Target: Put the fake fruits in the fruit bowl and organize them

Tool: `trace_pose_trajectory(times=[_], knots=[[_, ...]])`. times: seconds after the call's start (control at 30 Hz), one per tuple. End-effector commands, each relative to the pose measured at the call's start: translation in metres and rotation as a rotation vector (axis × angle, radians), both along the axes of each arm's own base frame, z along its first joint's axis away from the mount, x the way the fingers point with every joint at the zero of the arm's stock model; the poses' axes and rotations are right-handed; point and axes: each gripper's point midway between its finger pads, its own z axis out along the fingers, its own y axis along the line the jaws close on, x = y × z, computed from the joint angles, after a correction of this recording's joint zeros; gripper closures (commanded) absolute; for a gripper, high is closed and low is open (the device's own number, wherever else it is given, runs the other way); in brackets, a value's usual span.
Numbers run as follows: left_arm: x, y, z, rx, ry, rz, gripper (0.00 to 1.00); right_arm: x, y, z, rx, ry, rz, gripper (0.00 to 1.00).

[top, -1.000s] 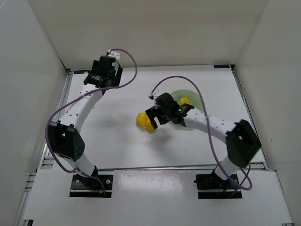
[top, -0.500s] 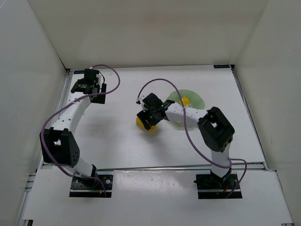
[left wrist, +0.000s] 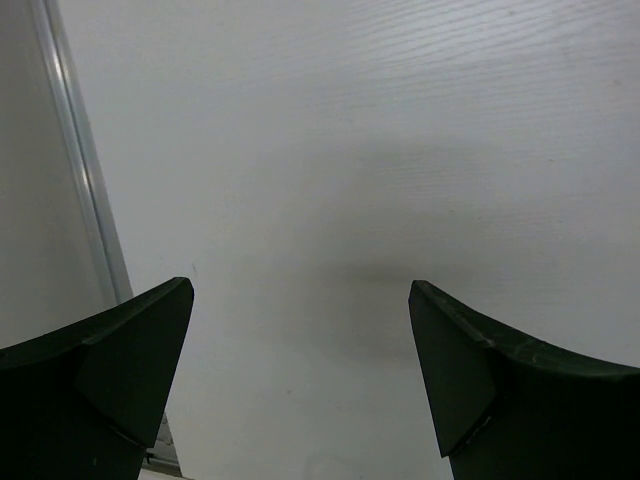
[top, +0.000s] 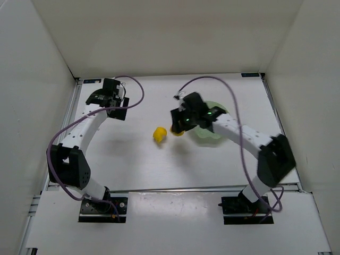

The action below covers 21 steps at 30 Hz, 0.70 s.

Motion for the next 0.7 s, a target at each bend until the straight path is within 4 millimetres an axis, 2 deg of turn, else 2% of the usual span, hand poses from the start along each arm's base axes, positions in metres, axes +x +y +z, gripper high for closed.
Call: trace_pose_trajectory(times=[0.0, 0.03, 0.13, 0.17, 0.23, 0.27, 0.3, 0.37, 0.4, 0.43, 0.47, 0.53, 0.67], knots=[[0.001, -0.032, 0.006, -0.018, -0.001, -0.117, 0.00, 0.028, -0.039, 0.074, 0.238, -0.108, -0.264, 0.70], [0.001, -0.039, 0.006, -0.018, 0.003, -0.147, 0.00, 0.052, -0.075, 0.075, 0.195, -0.168, -0.441, 0.70], [-0.003, -0.067, -0.006, -0.006, 0.062, -0.253, 0.00, 0.066, -0.146, 0.058, 0.055, -0.143, -0.771, 0.71], [-0.006, -0.084, -0.006, -0.009, 0.077, -0.312, 0.00, 0.061, -0.173, 0.039, -0.070, -0.109, -0.868, 0.71], [-0.009, -0.105, -0.018, -0.014, 0.130, -0.367, 0.00, 0.064, -0.193, 0.023, -0.166, -0.081, -0.920, 0.68], [-0.015, -0.120, -0.021, -0.006, 0.158, -0.420, 0.00, 0.066, -0.197, 0.021, -0.179, -0.072, -0.928, 0.61], [-0.013, -0.131, -0.017, -0.016, 0.155, -0.447, 0.00, 0.067, -0.201, 0.019, -0.204, -0.070, -0.916, 0.42], [-0.015, -0.149, -0.027, -0.014, 0.195, -0.500, 0.00, 0.074, -0.212, 0.019, -0.231, -0.059, -0.948, 0.16], [-0.016, -0.169, -0.022, -0.035, 0.192, -0.556, 0.00, 0.076, -0.216, 0.023, -0.229, -0.060, -0.961, 0.06], [-0.021, -0.176, -0.025, -0.040, 0.225, -0.578, 0.00, 0.077, -0.219, 0.023, -0.230, -0.059, -0.970, 0.00], [-0.023, -0.185, -0.036, -0.038, 0.267, -0.597, 0.00, 0.080, -0.225, 0.030, -0.221, -0.075, -0.991, 0.00], [-0.027, -0.208, -0.037, -0.068, 0.289, -0.653, 0.00, 0.076, -0.231, 0.039, -0.202, -0.090, -1.003, 0.00], [-0.032, -0.231, -0.060, -0.106, 0.365, -0.701, 0.00, 0.066, -0.235, 0.047, -0.177, -0.110, -1.006, 0.00]])
